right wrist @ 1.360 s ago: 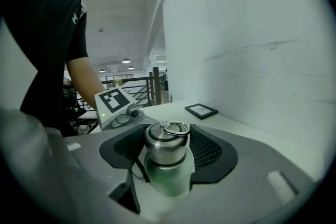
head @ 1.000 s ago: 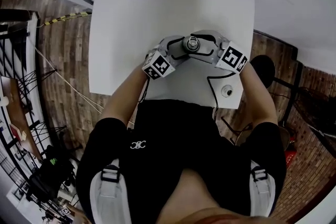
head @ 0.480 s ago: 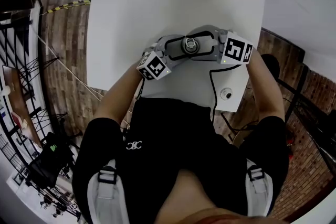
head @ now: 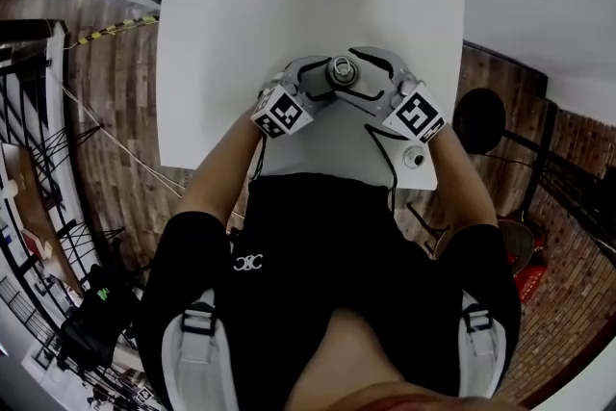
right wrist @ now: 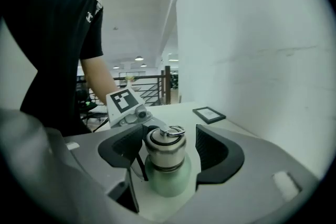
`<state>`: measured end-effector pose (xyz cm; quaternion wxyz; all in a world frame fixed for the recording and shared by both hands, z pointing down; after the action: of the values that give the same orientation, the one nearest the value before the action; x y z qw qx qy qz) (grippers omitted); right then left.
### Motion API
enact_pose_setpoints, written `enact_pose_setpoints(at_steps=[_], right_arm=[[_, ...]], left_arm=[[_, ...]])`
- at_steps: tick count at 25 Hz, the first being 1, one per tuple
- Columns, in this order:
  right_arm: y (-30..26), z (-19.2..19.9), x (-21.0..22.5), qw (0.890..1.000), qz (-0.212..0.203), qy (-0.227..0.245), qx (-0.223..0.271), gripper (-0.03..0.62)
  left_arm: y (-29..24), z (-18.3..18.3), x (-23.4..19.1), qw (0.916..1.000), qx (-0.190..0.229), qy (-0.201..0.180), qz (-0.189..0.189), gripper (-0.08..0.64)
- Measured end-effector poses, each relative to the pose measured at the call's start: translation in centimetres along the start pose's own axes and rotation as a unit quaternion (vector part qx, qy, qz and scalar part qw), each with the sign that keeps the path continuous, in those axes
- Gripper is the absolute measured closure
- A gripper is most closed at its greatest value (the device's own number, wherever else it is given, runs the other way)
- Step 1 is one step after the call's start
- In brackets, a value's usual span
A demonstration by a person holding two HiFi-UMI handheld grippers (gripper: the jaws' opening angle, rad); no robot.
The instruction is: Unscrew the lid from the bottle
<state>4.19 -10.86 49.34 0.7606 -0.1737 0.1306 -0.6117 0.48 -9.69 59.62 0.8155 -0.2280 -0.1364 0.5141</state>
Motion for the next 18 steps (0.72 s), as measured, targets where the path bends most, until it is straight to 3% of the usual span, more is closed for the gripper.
enact_pose_setpoints(at_steps=[4,8,12,18], right_arm=[[-0.8,0.9,-0.5,0.99,0.129,-0.056,0.023,0.301],[-1.7,1.9,-0.1,0.974,0.207,-0.092,0.008,0.308],[-1.6,2.4,-0.1,0.977,0.2,-0.069,-0.006,0.325],[-1.4,2.2,0.0,0.993,0.11,-0.032,-0.012,0.325]], left_arm=[[-0.5,-0.1,-0.2,1.0,0.003,0.0,-0.001,0.206],[-0.5,0.2,-0.3,1.0,-0.004,0.005,-0.004,0.205],[-0.7,0.3,-0.3,0.9999,-0.008,0.009,-0.006,0.206],[-0.6,0.0,-0.2,0.9999,-0.008,0.009,-0.005,0.206]])
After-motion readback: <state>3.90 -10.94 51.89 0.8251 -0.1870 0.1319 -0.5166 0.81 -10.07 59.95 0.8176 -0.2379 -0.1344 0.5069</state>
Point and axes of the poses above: the fingertips, and each gripper's own axes: y backward along the fingers, x to its right, z out of its underside, the point moved 3 cm from there along y, backward along the fingers, and after that the axes turned 5 degrees about -x, right-handed, at the moved point
